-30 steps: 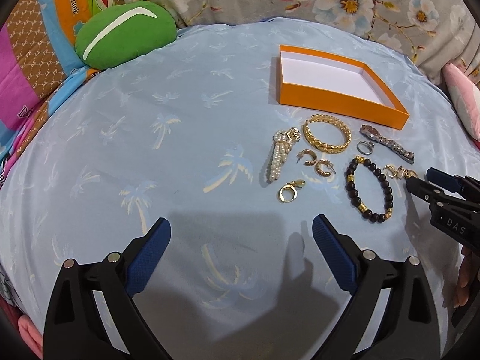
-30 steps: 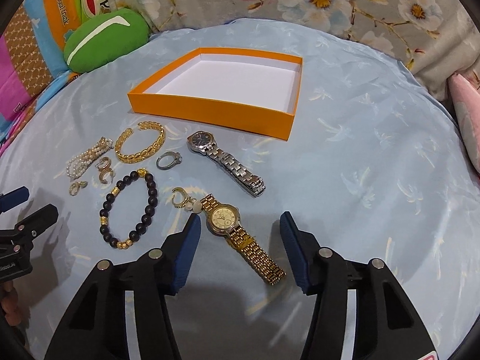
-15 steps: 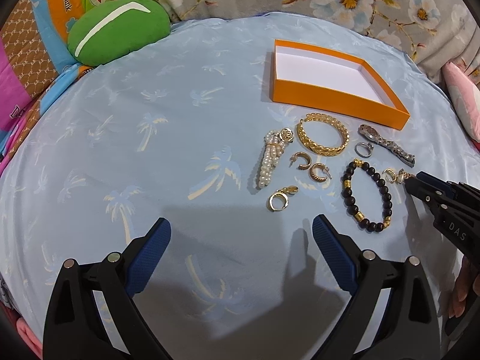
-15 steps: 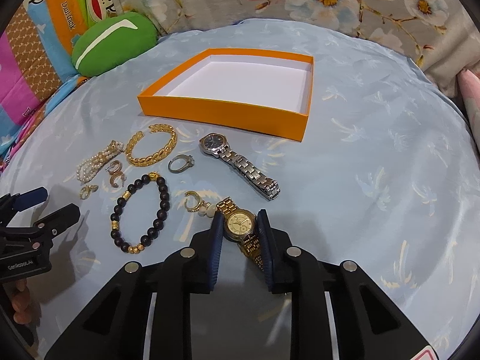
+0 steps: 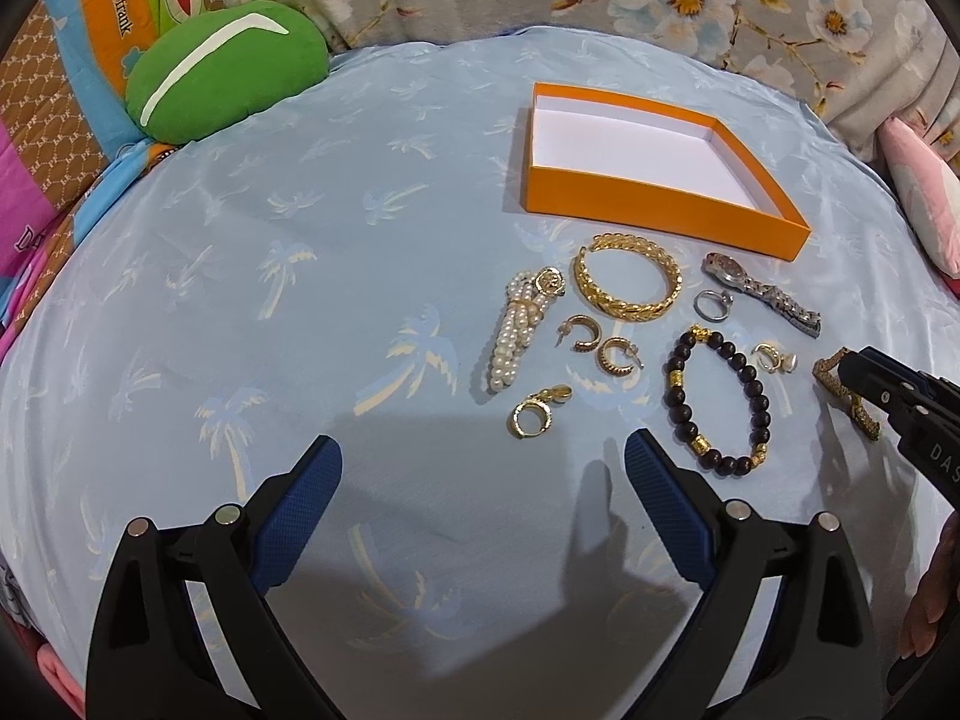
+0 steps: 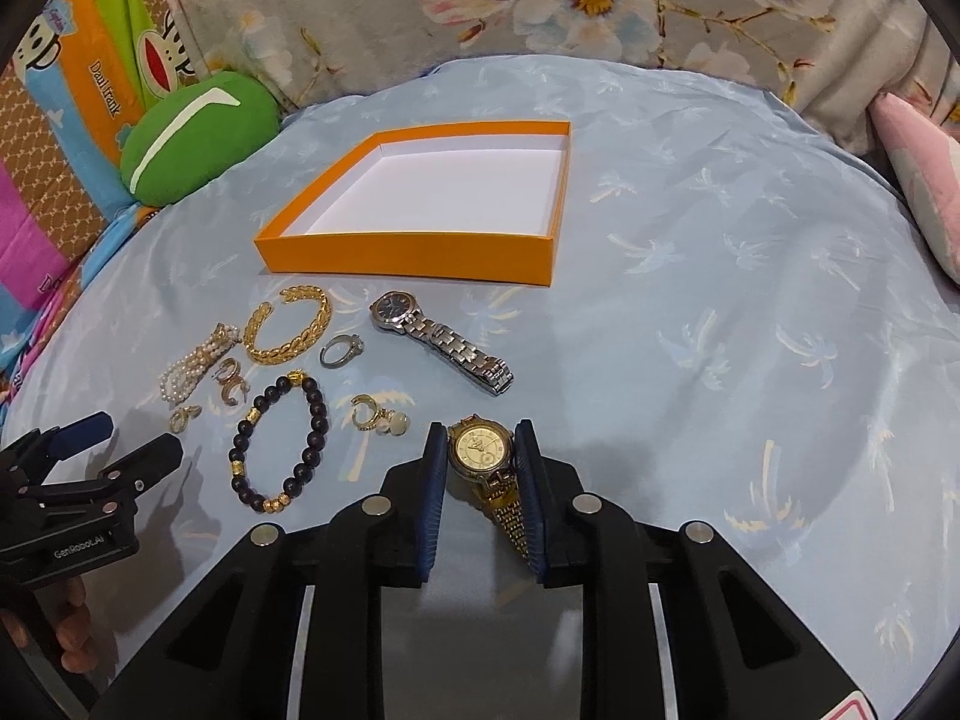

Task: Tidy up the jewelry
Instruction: 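Grasp the pearl bracelet with the left tool while the right tool holds the gold watch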

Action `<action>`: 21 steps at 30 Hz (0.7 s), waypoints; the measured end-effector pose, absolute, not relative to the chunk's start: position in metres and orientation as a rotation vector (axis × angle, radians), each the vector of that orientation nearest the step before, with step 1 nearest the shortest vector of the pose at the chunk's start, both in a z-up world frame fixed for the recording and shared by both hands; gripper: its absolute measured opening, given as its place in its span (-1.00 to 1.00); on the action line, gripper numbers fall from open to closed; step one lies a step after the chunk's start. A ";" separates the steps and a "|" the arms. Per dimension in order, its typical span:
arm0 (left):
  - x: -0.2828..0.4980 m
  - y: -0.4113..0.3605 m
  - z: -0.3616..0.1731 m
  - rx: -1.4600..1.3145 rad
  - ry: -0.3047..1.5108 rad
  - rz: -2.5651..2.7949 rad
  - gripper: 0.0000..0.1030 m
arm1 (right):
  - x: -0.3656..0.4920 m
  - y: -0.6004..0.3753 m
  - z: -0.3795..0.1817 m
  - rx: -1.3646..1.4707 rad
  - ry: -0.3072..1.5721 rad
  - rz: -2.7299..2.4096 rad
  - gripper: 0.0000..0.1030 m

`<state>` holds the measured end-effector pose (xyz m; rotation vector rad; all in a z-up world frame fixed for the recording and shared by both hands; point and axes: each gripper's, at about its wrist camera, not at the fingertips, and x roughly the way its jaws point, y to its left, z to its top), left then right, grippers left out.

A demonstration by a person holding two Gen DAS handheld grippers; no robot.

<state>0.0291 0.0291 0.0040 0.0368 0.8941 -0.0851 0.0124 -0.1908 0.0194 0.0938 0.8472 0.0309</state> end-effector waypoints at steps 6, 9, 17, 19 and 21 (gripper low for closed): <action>0.030 0.027 0.007 0.040 0.886 -0.093 0.80 | 0.011 -0.190 0.025 0.100 0.835 0.025 -0.59; 0.033 0.027 0.006 0.047 0.891 -0.097 0.80 | 0.011 -0.190 0.024 0.103 0.838 0.024 -0.59; 0.040 0.039 0.002 0.045 0.908 -0.077 0.76 | 0.010 -0.190 0.018 0.129 0.850 0.037 -0.59; 0.043 0.036 0.000 0.057 0.913 -0.084 0.59 | 0.010 -0.189 0.018 0.133 0.849 0.041 -0.59; 0.045 0.034 -0.003 0.055 0.927 -0.099 0.40 | 0.009 -0.189 0.017 0.139 0.849 0.042 -0.59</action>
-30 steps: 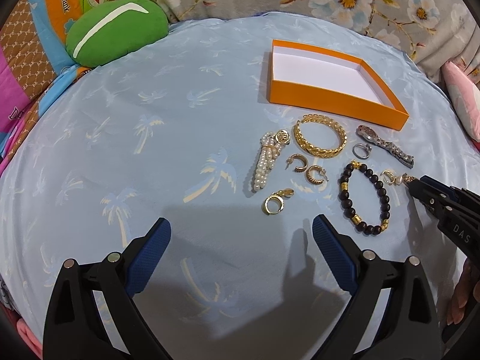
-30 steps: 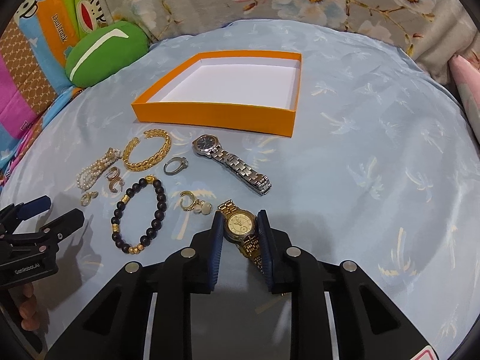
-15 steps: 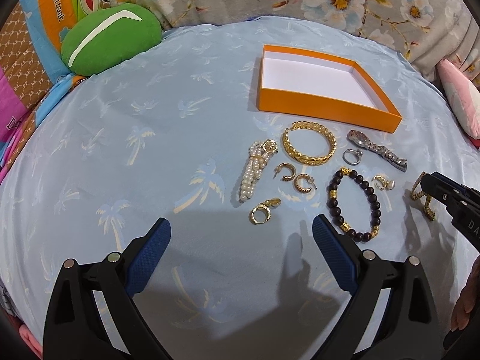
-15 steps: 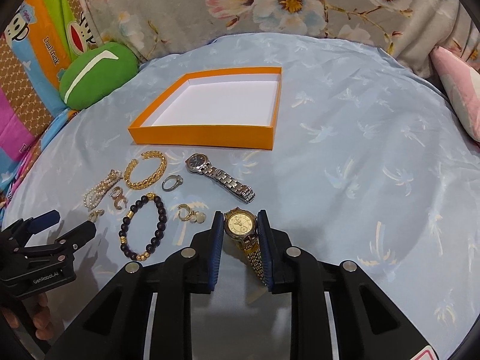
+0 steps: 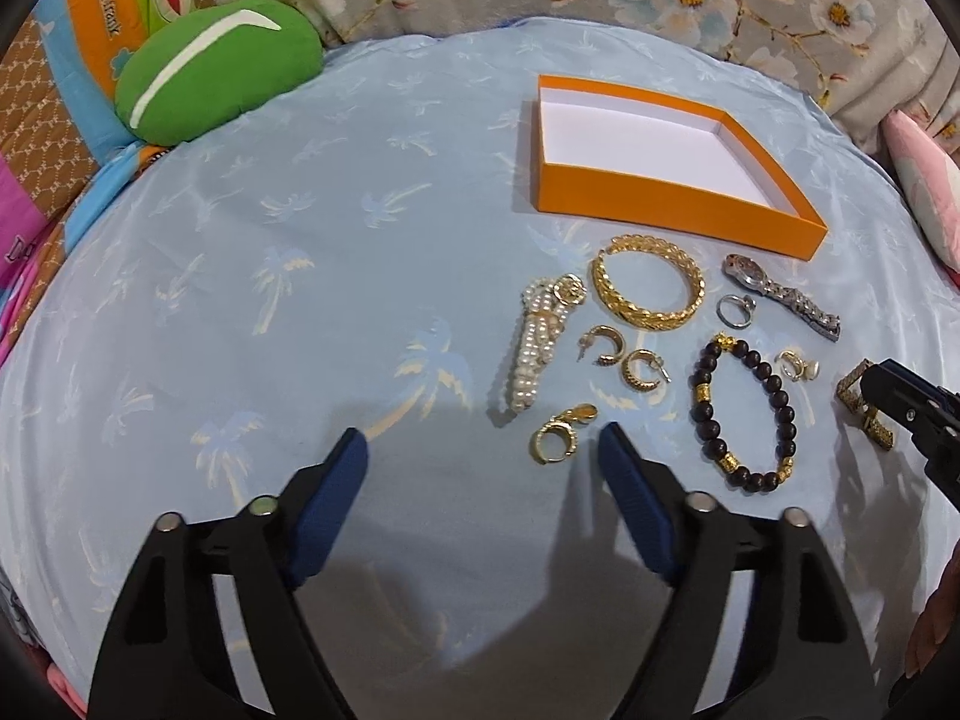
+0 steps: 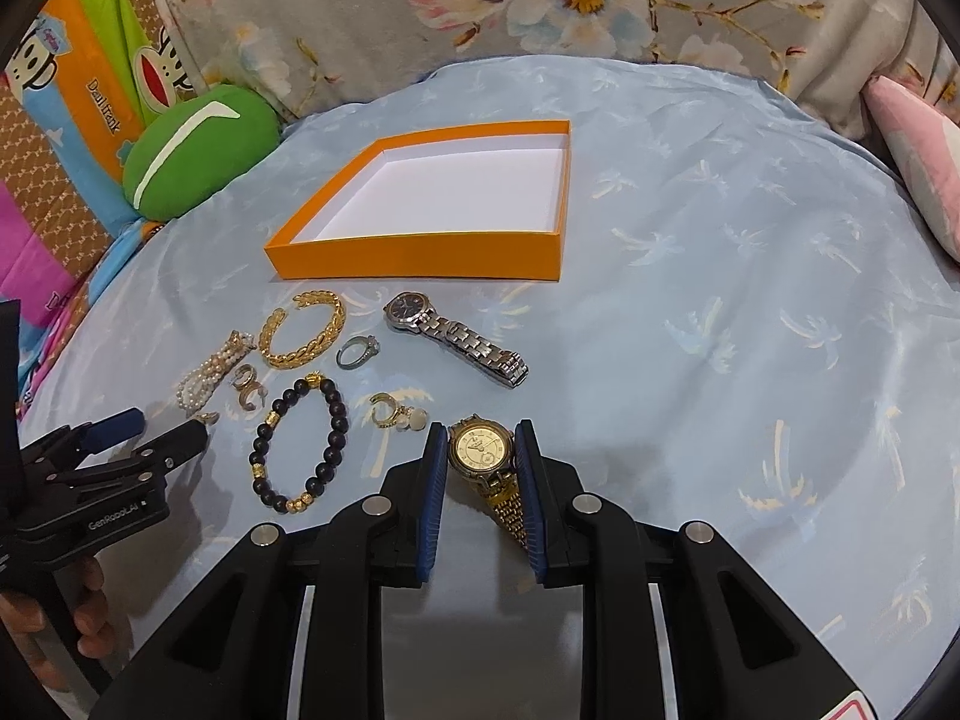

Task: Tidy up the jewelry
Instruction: 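Grasp the pearl bracelet with the left tool while the right tool holds the gold watch, then carry both items into the orange box and open both tools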

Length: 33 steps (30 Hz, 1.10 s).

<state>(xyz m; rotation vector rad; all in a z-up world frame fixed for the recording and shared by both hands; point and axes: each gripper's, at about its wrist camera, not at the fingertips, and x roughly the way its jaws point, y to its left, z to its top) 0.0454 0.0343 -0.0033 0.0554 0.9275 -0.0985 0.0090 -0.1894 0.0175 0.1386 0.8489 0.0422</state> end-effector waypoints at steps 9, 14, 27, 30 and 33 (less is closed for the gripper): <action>0.052 0.045 0.003 0.000 0.919 -0.115 0.34 | 0.009 -0.192 0.018 0.156 0.848 0.052 -0.59; 0.070 0.034 0.008 0.038 0.901 -0.110 0.34 | 0.011 -0.190 0.018 0.166 0.845 0.057 -0.59; 0.080 0.035 0.004 0.016 0.915 -0.135 -0.75 | 0.012 -0.187 0.022 0.163 0.838 0.058 -0.59; 0.078 0.037 0.011 0.000 0.906 -0.148 -0.79 | 0.013 -0.187 0.029 0.157 0.822 0.054 -0.59; 0.077 0.038 0.024 0.004 0.875 -0.157 -0.79 | 0.017 -0.187 0.039 0.141 0.800 0.050 -0.59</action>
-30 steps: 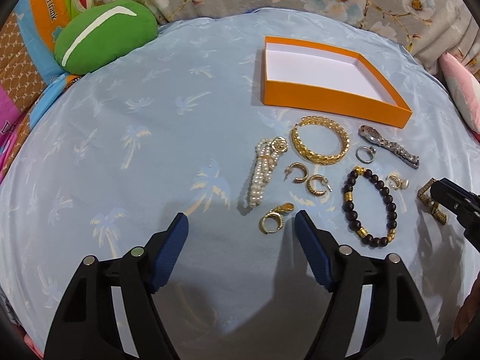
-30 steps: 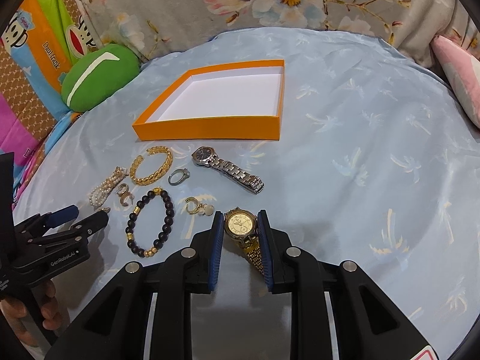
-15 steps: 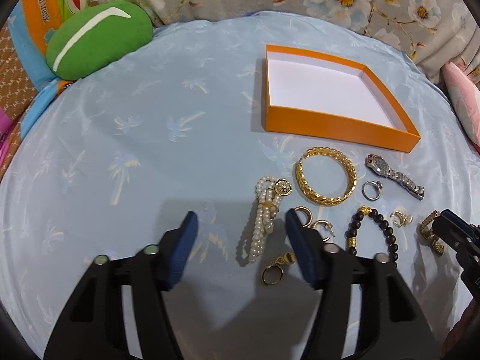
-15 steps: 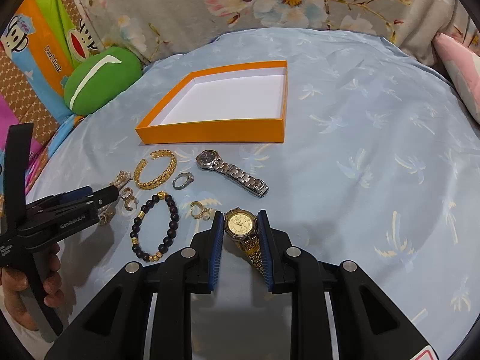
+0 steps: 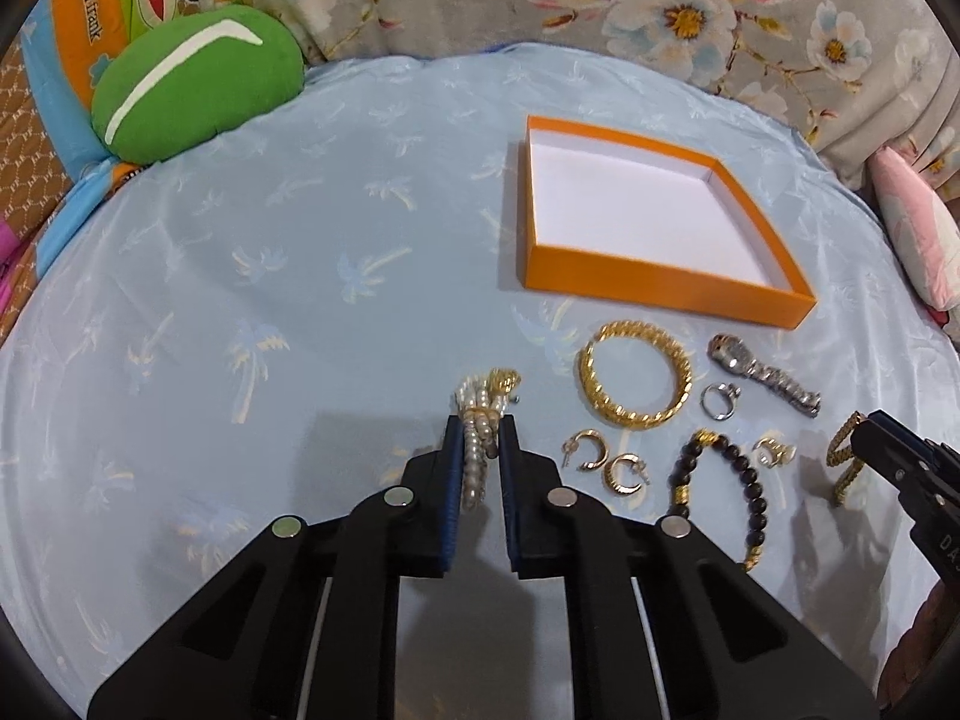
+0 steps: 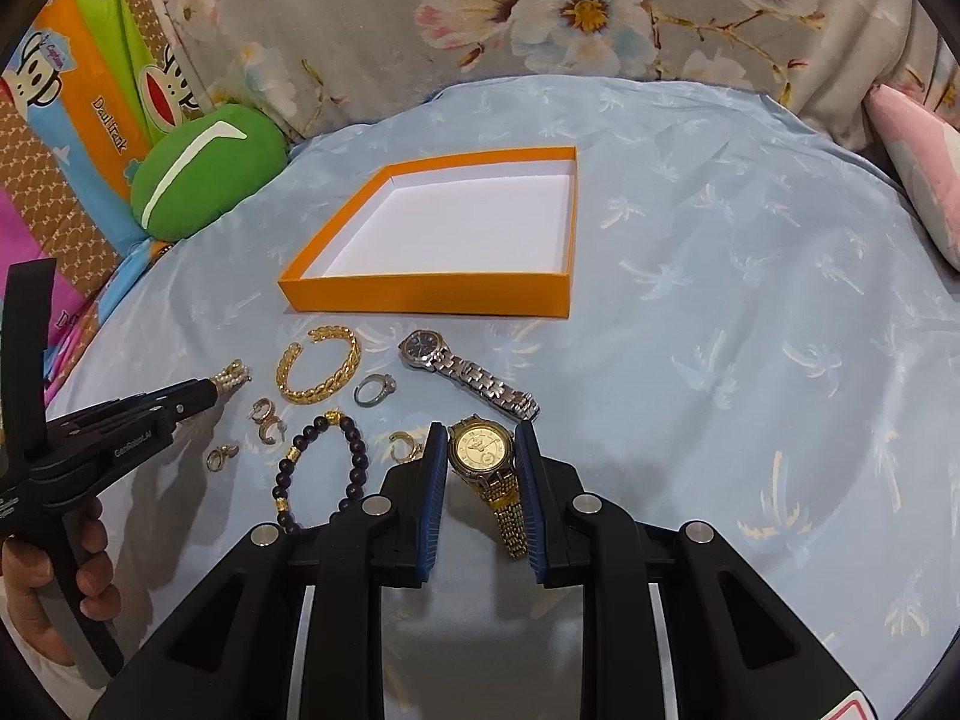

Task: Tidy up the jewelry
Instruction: 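Carry both items into the orange box and open both tools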

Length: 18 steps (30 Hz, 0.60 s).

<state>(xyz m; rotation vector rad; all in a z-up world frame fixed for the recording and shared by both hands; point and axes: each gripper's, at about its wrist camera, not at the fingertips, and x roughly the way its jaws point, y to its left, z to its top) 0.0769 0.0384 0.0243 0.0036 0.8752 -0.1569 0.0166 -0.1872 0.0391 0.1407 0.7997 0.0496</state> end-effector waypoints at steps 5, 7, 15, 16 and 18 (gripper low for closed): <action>0.089 0.034 0.050 0.023 0.825 -0.183 -0.90 | 0.038 -0.192 0.059 0.129 0.759 0.049 -0.59; 0.100 0.031 0.064 0.038 0.793 -0.187 -0.90 | 0.051 -0.194 0.067 0.123 0.743 0.050 -0.59; 0.152 0.020 0.101 0.061 0.719 -0.180 -0.90 | 0.112 -0.200 0.089 0.115 0.708 0.051 -0.59; 0.153 0.023 0.105 0.049 0.712 -0.181 -0.89 | 0.113 -0.200 0.089 0.116 0.707 0.054 -0.59; 0.148 0.030 0.106 0.054 0.706 -0.176 -0.88 | 0.111 -0.197 0.088 0.106 0.705 0.064 -0.59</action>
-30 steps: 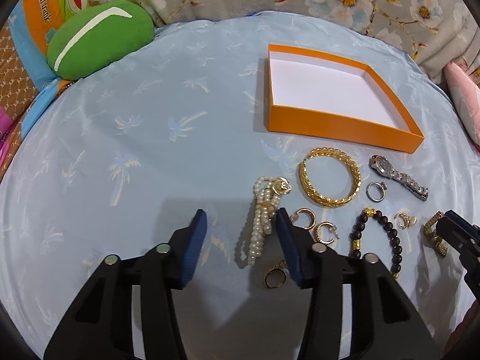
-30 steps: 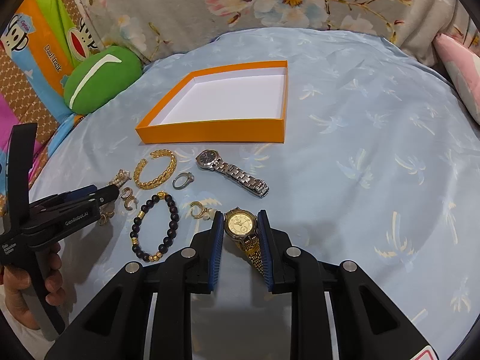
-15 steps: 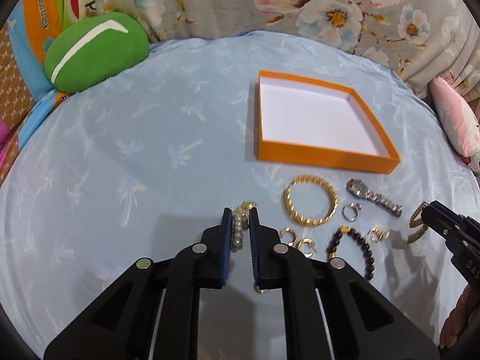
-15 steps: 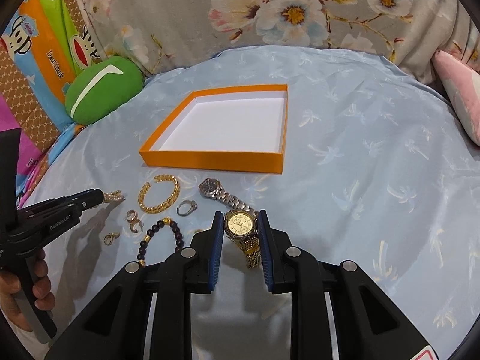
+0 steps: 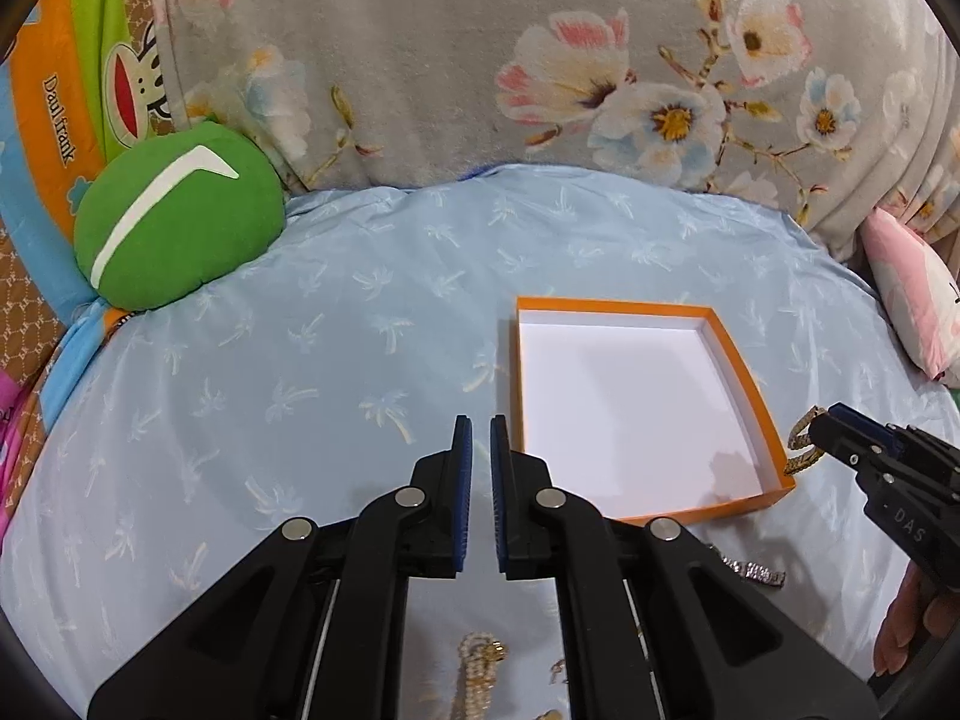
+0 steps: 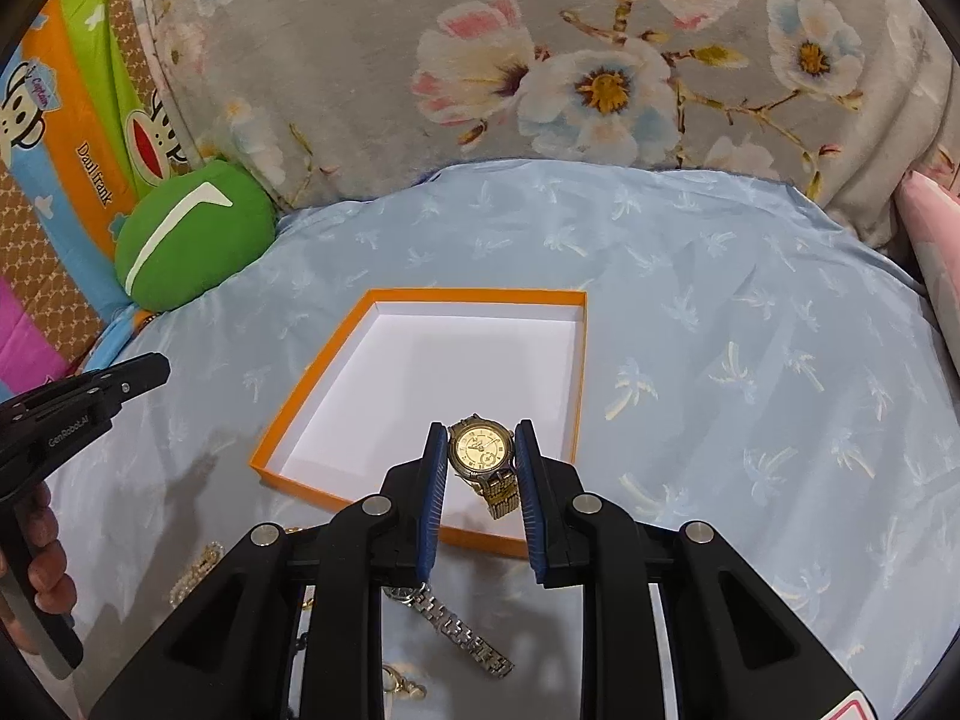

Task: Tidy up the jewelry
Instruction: 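Carry both items into the orange box and open both tools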

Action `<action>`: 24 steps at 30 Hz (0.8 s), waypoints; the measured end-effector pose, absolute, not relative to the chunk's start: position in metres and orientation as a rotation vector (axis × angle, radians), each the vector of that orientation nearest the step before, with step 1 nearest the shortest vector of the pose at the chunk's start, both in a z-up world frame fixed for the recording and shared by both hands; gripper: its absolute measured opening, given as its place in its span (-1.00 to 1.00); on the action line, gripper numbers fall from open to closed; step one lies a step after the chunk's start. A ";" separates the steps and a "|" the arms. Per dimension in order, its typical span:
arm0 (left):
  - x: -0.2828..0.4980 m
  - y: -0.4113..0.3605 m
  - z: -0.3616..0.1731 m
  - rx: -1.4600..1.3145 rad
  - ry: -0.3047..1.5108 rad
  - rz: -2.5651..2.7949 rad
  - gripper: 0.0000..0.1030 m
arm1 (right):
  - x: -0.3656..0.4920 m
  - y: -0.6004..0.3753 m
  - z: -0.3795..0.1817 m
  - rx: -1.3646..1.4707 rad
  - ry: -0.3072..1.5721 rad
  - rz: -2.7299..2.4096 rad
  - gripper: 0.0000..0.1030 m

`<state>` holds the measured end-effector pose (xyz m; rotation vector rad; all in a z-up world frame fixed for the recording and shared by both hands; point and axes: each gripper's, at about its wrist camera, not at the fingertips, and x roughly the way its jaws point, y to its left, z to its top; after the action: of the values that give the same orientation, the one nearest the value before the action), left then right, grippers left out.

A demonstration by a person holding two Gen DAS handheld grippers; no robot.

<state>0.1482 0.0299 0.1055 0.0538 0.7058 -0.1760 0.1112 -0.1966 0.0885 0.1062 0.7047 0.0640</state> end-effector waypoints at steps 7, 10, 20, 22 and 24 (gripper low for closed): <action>0.107 0.048 0.049 0.070 0.843 -0.137 -0.10 | 0.091 -0.191 0.075 0.121 0.726 0.087 -0.59; 0.097 0.050 0.019 0.058 0.922 -0.153 -0.10 | 0.083 -0.188 0.068 0.118 0.742 0.090 -0.59; 0.091 0.051 0.005 0.017 0.948 -0.166 -0.74 | 0.082 -0.187 0.066 0.120 0.745 0.085 -0.59; 0.094 0.052 0.007 0.006 0.945 -0.172 -0.74 | 0.086 -0.187 0.067 0.118 0.743 0.084 -0.59; 0.098 0.050 0.015 0.007 0.927 -0.177 -0.74 | 0.094 -0.189 0.070 0.112 0.737 0.077 -0.59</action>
<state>0.0980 0.0500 0.0145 0.0070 0.9266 -0.1768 0.0942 -0.1894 0.0697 0.1123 0.7372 0.0770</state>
